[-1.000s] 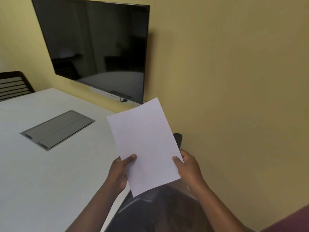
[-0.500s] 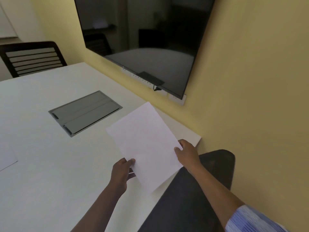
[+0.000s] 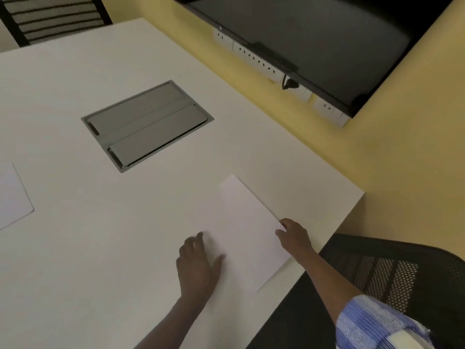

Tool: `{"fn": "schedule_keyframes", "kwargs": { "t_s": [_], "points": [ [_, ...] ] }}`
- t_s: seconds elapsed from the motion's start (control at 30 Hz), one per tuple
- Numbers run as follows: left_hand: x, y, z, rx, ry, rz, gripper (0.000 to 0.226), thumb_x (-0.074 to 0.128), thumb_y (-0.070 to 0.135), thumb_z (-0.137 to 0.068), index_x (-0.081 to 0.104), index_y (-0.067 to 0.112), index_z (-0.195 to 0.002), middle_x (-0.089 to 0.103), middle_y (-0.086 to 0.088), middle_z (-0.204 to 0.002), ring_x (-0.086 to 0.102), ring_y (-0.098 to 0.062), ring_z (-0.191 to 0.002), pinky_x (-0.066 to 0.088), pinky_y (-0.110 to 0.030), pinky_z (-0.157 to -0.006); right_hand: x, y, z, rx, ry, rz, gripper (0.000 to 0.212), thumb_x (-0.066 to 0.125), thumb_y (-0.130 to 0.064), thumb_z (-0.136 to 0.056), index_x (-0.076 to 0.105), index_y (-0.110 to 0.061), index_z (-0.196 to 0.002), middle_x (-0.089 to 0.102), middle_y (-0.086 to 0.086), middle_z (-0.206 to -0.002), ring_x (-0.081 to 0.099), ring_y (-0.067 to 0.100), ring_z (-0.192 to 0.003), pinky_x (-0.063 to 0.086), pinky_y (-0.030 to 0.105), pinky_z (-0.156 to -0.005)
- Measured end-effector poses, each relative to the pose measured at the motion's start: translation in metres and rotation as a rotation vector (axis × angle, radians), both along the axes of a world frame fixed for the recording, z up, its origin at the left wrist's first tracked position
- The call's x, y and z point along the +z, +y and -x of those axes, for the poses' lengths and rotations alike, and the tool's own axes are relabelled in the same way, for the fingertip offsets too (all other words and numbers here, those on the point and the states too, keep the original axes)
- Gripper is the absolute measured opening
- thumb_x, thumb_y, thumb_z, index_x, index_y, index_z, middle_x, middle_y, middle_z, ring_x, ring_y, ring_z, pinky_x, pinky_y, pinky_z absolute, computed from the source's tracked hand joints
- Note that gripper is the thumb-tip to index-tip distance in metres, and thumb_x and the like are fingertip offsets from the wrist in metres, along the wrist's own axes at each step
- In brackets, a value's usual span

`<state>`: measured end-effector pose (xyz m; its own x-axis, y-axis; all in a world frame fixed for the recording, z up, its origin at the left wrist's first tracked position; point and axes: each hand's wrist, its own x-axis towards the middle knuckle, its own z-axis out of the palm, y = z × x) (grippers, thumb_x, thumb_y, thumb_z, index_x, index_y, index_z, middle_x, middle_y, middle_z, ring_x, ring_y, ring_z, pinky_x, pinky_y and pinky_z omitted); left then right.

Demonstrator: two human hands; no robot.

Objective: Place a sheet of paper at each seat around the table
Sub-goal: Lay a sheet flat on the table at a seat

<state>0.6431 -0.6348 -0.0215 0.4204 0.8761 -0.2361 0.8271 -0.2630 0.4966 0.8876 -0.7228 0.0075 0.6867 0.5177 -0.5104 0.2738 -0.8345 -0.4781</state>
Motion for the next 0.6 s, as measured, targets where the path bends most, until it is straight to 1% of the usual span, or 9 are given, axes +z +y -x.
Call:
{"fn": "schedule_keyframes", "kwargs": {
  "t_s": [0.07,0.13,0.17,0.23,0.27,0.33,0.4,0.47,0.6],
  "points": [
    [-0.011,-0.001,-0.001,-0.200,0.134,-0.087,0.104,0.066,0.070,-0.076,0.033,0.011,-0.155,0.032,-0.021,-0.159,0.038,-0.043,-0.141,0.040,-0.054,-0.107,-0.009,0.002,-0.002,-0.004,0.008,0.006,0.024,0.054,-0.014,-0.096,0.065,-0.009,-0.116,0.069,0.009,-0.117,0.062,0.029,-0.106,0.047,0.032,-0.087],
    [-0.020,0.002,-0.004,-0.284,0.231,-0.065,0.113,0.052,0.081,-0.076,0.016,0.016,-0.161,0.005,-0.021,-0.167,0.015,-0.044,-0.152,0.022,-0.059,-0.117,-0.015,0.003,-0.004,-0.011,0.012,0.006,0.023,0.054,-0.014,-0.096,0.065,-0.009,-0.116,0.069,0.009,-0.116,0.062,0.029,-0.106,0.048,0.033,-0.088],
    [-0.023,0.003,-0.005,-0.304,0.247,-0.069,0.114,0.048,0.084,-0.075,0.015,0.016,-0.161,0.001,-0.020,-0.168,0.010,-0.045,-0.152,0.019,-0.061,-0.118,-0.016,0.004,-0.004,-0.013,0.002,0.001,0.023,0.055,-0.016,-0.097,0.064,-0.009,-0.117,0.069,0.009,-0.117,0.063,0.029,-0.108,0.049,0.034,-0.089],
    [-0.024,0.006,-0.008,-0.328,0.243,-0.097,0.112,0.045,0.085,-0.075,0.023,0.014,-0.159,0.007,-0.022,-0.167,0.016,-0.048,-0.150,0.024,-0.065,-0.114,-0.016,0.006,-0.004,-0.002,-0.072,-0.014,0.030,0.057,-0.021,-0.098,0.059,-0.011,-0.126,0.067,0.009,-0.122,0.062,0.030,-0.114,0.050,0.036,-0.093],
    [-0.024,0.007,-0.009,-0.331,0.242,-0.104,0.112,0.046,0.084,-0.075,0.026,0.013,-0.159,0.010,-0.023,-0.166,0.019,-0.049,-0.149,0.026,-0.066,-0.113,-0.017,0.006,-0.003,0.032,-0.158,-0.006,0.040,0.059,-0.027,-0.098,0.054,-0.013,-0.135,0.064,0.010,-0.128,0.060,0.030,-0.118,0.050,0.038,-0.095],
    [-0.025,0.007,-0.010,-0.333,0.242,-0.094,0.111,0.045,0.084,-0.076,0.025,0.013,-0.159,0.007,-0.022,-0.167,0.018,-0.049,-0.150,0.025,-0.067,-0.113,-0.018,0.005,0.003,0.167,-0.377,0.039,0.061,0.058,-0.042,-0.097,0.039,-0.016,-0.150,0.051,0.011,-0.144,0.051,0.029,-0.129,0.046,0.043,-0.103],
    [-0.028,0.006,-0.010,-0.330,0.242,-0.100,0.110,0.042,0.085,-0.078,0.020,0.014,-0.160,0.002,-0.021,-0.167,0.014,-0.048,-0.151,0.023,-0.068,-0.114,-0.021,0.005,0.015,0.314,-0.510,0.014,0.072,0.053,-0.051,-0.097,0.029,-0.019,-0.156,0.037,0.012,-0.157,0.038,0.030,-0.142,0.036,0.045,-0.113],
    [-0.031,0.005,-0.010,-0.330,0.238,-0.111,0.109,0.041,0.084,-0.079,0.019,0.014,-0.160,0.000,-0.021,-0.167,0.013,-0.049,-0.151,0.022,-0.068,-0.114,-0.030,0.001,0.027,0.435,-0.521,-0.005,0.074,0.048,-0.056,-0.097,0.025,-0.022,-0.158,0.026,0.014,-0.163,0.028,0.032,-0.149,0.029,0.047,-0.118],
    [-0.034,0.004,-0.010,-0.337,0.231,-0.126,0.108,0.042,0.083,-0.081,0.020,0.013,-0.160,0.002,-0.022,-0.167,0.014,-0.049,-0.151,0.024,-0.069,-0.112,-0.054,-0.006,0.043,0.552,-0.436,0.116,0.077,0.034,-0.064,-0.098,0.009,-0.027,-0.161,-0.003,0.011,-0.169,0.001,0.032,-0.155,0.015,0.050,-0.124]
  ]
}}
